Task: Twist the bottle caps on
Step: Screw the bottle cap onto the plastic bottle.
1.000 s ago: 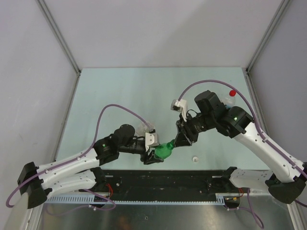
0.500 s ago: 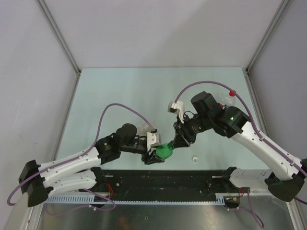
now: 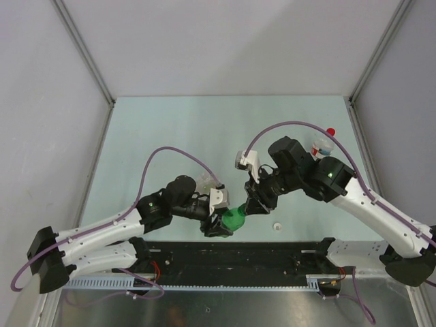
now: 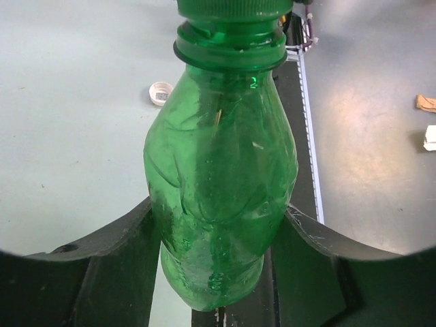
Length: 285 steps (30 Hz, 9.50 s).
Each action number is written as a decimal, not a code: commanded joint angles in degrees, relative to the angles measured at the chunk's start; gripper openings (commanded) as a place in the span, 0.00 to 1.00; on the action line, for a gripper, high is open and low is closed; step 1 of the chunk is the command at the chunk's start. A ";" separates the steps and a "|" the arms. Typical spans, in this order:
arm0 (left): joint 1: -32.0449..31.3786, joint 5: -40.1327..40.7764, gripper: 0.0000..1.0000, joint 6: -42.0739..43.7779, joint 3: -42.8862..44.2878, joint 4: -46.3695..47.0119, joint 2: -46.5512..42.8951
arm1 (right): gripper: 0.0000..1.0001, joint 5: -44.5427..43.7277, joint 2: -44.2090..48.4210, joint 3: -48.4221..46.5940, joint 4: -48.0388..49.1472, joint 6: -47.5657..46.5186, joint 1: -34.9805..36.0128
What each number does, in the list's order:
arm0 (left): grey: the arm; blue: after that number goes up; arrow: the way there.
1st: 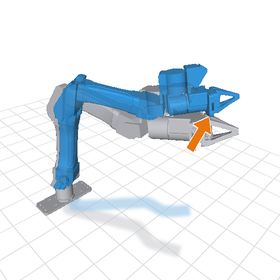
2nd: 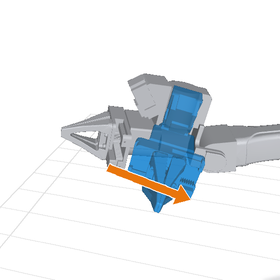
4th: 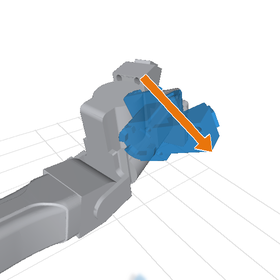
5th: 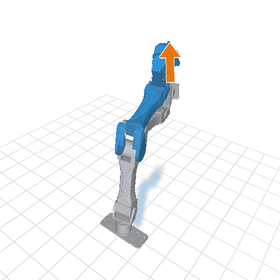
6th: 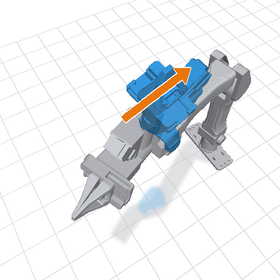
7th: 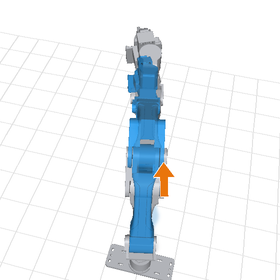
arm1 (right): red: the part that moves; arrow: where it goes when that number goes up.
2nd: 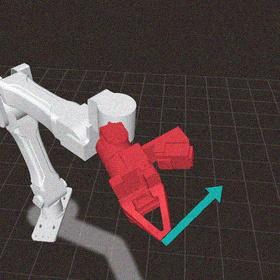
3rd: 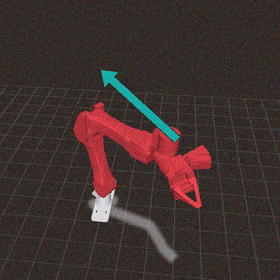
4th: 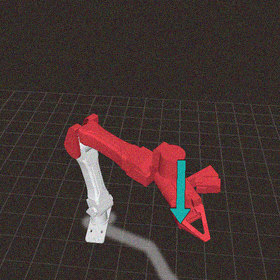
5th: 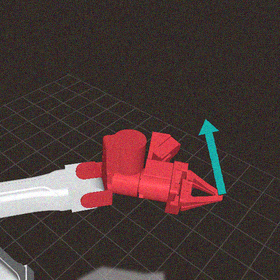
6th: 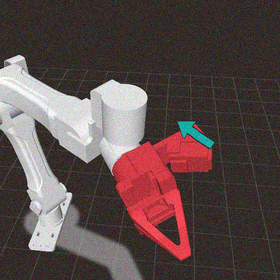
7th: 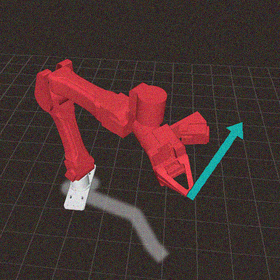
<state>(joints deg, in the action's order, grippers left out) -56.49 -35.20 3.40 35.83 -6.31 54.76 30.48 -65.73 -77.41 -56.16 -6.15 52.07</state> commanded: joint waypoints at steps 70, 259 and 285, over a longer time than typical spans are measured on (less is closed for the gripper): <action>-0.17 6.05 0.00 3.40 9.19 22.10 14.69 | 0.92 -27.50 20.63 8.70 19.59 20.53 1.76; 4.86 -8.16 0.00 -0.28 11.24 20.44 12.56 | 0.18 -23.44 15.18 11.92 17.30 20.19 2.91; 7.59 -35.96 0.00 2.37 14.42 20.36 13.44 | 0.00 2.76 13.89 11.88 11.63 0.15 6.97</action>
<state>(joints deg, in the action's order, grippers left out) -50.57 -67.09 6.59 44.58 6.22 69.17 26.52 -50.74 -66.37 -33.08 -2.17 57.69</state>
